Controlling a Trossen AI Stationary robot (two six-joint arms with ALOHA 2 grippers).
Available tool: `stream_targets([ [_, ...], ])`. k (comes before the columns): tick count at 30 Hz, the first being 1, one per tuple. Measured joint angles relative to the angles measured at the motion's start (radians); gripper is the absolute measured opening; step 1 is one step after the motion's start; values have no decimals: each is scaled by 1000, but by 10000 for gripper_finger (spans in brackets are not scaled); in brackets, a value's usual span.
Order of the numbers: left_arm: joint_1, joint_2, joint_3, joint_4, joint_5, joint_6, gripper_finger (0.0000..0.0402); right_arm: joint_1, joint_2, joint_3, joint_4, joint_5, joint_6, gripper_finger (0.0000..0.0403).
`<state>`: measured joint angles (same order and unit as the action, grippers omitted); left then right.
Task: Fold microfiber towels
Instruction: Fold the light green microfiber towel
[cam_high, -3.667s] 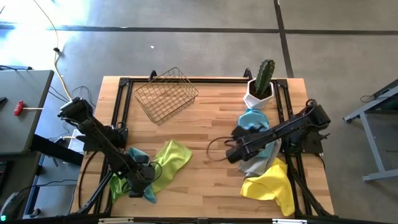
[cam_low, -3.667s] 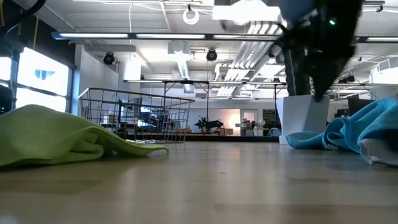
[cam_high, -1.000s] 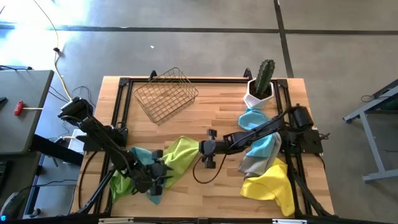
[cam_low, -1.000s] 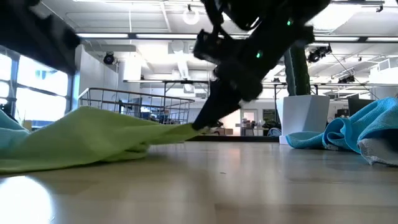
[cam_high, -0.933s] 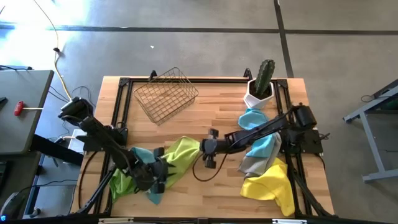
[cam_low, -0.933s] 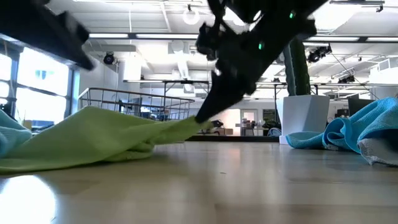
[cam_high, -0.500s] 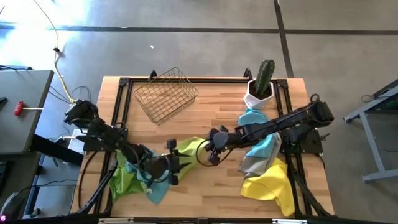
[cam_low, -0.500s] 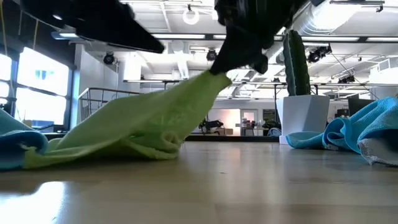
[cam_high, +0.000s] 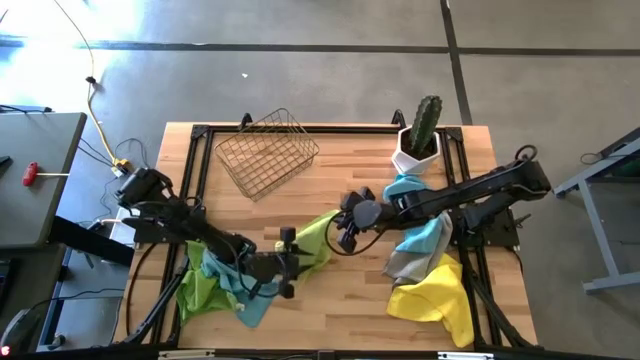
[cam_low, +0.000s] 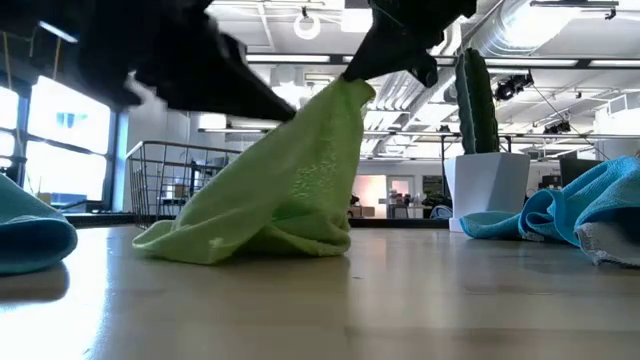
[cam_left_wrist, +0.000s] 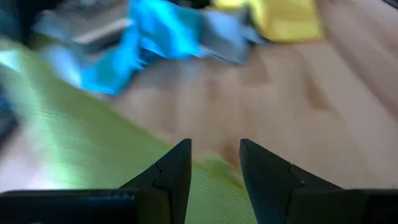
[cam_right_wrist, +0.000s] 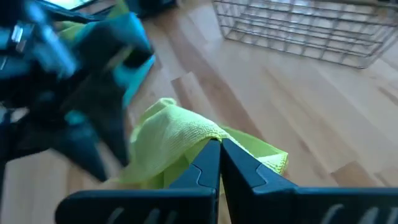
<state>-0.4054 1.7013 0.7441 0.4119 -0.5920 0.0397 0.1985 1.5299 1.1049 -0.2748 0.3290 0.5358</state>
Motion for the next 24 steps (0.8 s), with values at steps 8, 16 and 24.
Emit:
stream_targets([
  [8,-26,114,0,5,90,-89,127,-38,2,0,-72,5,-2,0],
  [16,-42,154,0,4,78,-168,125,-48,2,0,-86,13,-13,0],
  [24,-61,153,0,6,22,-231,55,-48,2,0,-92,16,-16,0],
])
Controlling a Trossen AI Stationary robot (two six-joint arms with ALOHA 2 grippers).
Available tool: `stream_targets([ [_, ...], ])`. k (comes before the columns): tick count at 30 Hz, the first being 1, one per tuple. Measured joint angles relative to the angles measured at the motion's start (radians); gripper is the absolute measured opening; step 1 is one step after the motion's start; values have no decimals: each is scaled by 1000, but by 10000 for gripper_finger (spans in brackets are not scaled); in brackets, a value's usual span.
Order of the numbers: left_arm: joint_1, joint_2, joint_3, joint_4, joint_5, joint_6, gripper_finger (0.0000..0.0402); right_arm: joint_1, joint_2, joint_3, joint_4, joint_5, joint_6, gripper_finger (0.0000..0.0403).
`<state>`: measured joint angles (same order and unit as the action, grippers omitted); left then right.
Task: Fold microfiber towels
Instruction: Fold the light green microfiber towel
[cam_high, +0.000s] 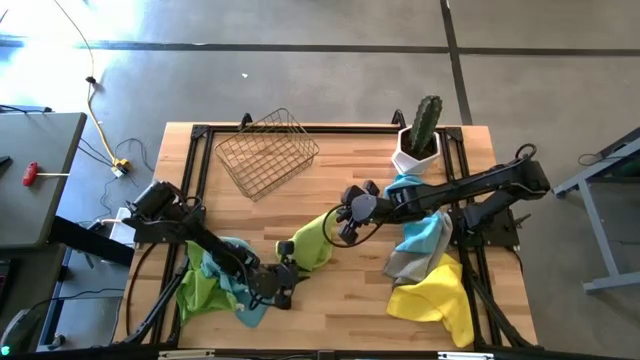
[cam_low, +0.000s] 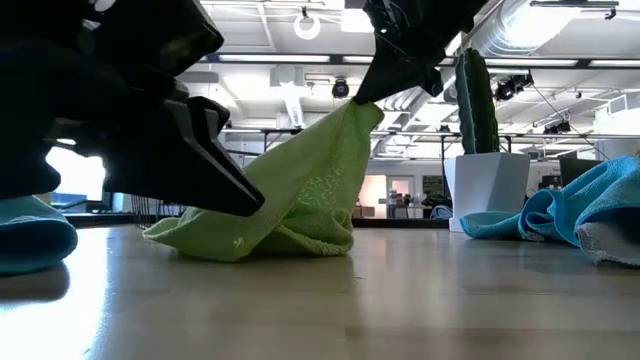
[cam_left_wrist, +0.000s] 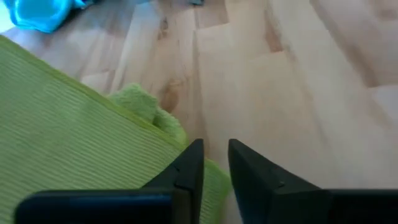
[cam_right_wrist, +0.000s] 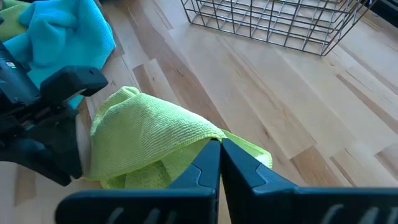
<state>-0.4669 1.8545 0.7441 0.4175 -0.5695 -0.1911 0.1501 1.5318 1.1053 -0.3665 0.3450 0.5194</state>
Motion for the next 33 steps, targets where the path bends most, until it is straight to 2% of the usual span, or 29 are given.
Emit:
stream_targets([
  [4,-2,0,0,-2,23,-125,46,0,0,0,-9,0,0,0],
  [10,-2,0,0,-6,67,-146,114,0,0,0,-11,0,0,0],
  [15,-9,0,0,-6,83,7,184,0,0,0,-11,0,3,0],
  [18,-15,0,0,-10,68,93,211,0,0,0,-11,0,16,0],
  [23,-14,5,0,-29,48,61,219,3,1,0,-11,0,23,0],
  [28,6,5,0,-96,-37,-12,211,3,1,0,-11,0,23,0],
  [33,31,6,0,-104,95,-46,201,3,1,0,-11,0,23,0],
])
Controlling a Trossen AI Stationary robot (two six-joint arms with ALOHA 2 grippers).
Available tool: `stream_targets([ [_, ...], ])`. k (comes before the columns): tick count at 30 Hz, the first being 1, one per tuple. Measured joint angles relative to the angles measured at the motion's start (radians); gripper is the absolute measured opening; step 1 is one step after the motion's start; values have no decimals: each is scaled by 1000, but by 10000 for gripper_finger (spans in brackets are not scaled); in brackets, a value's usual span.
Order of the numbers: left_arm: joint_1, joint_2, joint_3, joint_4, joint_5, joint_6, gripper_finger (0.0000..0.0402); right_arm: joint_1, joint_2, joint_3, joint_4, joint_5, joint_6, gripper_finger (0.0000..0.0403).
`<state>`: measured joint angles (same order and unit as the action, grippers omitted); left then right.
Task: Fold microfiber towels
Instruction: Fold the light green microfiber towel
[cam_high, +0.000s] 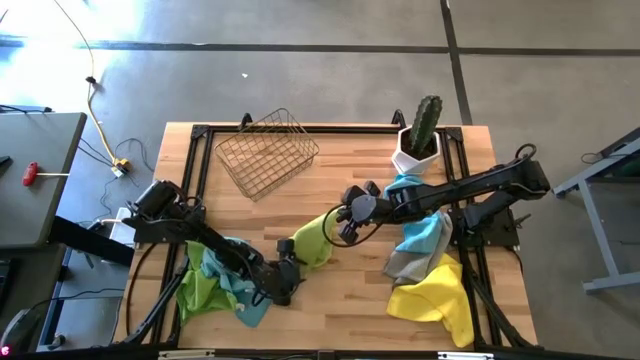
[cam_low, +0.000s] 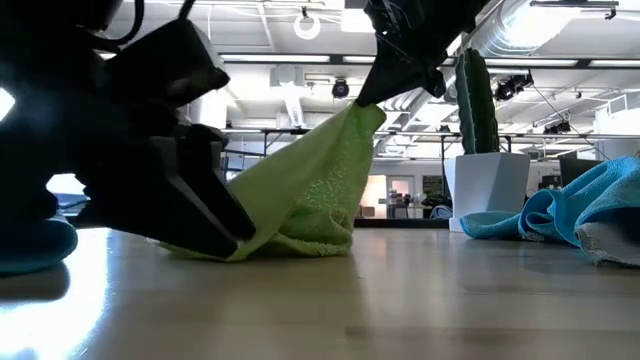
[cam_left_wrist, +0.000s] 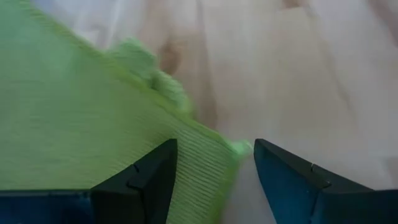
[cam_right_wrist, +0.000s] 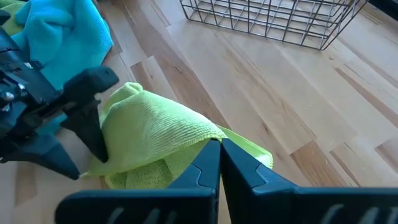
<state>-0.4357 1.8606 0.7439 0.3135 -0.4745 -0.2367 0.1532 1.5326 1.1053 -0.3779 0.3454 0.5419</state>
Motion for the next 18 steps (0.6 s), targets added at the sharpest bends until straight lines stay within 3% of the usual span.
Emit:
stream_targets([
  [9,20,0,0,-10,-26,-1,189,0,0,-6,-7,0,0,0],
  [18,55,0,0,-34,-8,-26,144,0,0,-7,-6,0,0,0],
])
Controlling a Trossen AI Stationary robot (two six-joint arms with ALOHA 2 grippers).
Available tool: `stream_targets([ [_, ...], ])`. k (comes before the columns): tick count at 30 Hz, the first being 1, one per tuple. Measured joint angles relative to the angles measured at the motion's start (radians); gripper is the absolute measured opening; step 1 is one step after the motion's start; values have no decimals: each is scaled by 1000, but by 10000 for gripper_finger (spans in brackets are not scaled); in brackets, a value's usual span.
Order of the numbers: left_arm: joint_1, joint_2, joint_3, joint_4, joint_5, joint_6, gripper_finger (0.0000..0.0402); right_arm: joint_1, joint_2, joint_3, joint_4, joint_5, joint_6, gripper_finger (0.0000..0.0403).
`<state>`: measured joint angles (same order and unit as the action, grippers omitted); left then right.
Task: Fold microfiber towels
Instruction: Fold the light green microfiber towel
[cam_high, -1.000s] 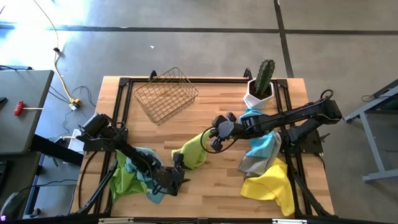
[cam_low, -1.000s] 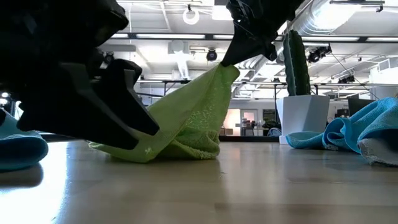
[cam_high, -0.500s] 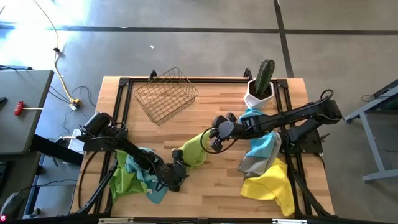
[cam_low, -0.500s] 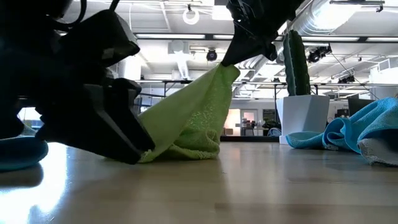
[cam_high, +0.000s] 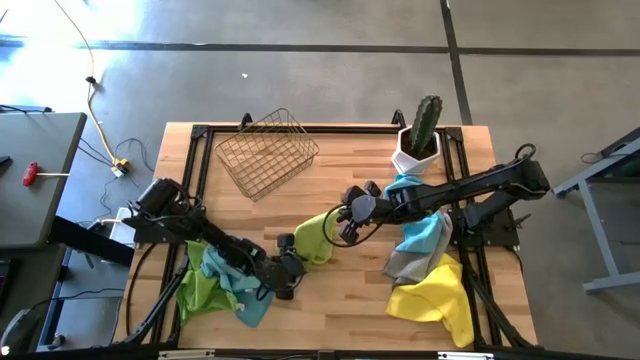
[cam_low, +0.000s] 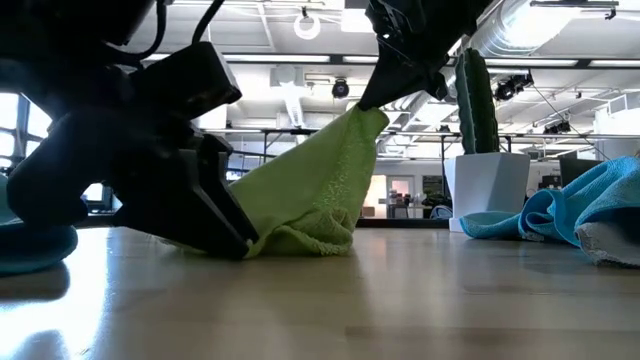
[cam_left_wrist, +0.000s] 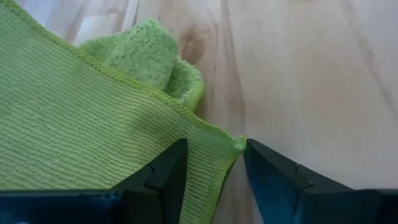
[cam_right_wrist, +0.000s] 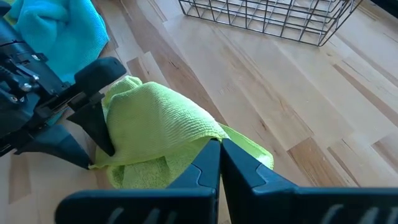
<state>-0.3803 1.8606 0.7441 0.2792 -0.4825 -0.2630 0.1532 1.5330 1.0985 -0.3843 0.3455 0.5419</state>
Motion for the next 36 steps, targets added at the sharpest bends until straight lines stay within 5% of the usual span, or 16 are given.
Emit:
stream_targets([
  [14,-8,0,0,-14,-2,4,7,0,0,0,-9,0,-11,0],
  [24,-89,-57,0,13,0,4,2,10,0,-2,-143,4,-97,0],
  [32,-144,-236,0,-15,-57,71,1,81,0,-2,-158,10,-228,0],
  [36,-151,-344,0,-76,-135,113,1,139,0,-2,-158,102,-278,0],
])
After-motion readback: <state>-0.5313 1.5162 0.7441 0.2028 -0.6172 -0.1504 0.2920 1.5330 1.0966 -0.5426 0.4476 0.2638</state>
